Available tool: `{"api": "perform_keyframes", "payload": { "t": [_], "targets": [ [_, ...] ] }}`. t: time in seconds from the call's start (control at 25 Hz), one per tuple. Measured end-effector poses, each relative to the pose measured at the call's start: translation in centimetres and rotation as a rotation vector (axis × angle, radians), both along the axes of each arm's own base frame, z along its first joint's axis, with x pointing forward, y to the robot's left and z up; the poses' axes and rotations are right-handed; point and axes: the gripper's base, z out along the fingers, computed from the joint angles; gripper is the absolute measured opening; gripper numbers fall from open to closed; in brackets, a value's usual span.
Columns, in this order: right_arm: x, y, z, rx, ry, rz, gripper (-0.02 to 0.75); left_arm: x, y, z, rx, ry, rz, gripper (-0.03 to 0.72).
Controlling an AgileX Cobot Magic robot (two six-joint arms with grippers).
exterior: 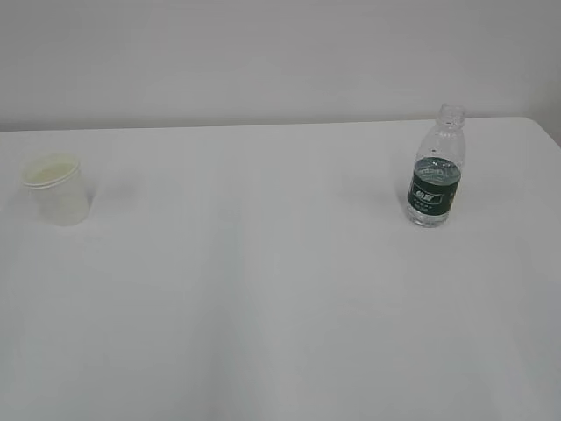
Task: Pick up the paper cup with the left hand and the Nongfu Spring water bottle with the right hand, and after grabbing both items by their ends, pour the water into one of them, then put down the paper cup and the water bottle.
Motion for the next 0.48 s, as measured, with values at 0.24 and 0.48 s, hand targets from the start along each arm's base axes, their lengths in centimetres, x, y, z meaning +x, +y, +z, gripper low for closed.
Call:
{"api": "perform_keyframes", "payload": {
  "t": [0.24,0.48],
  "targets": [
    [-0.02,0.0,0.0,0.0,-0.002,0.0,0.541,0.06,-0.01,-0.06,0.0,-0.003,0.0,0.586],
    [-0.01,0.0,0.02,0.0,-0.004,0.0,0.54,0.06,-0.01,-0.06,0.0,-0.003,0.0,0.585]
  ]
}}
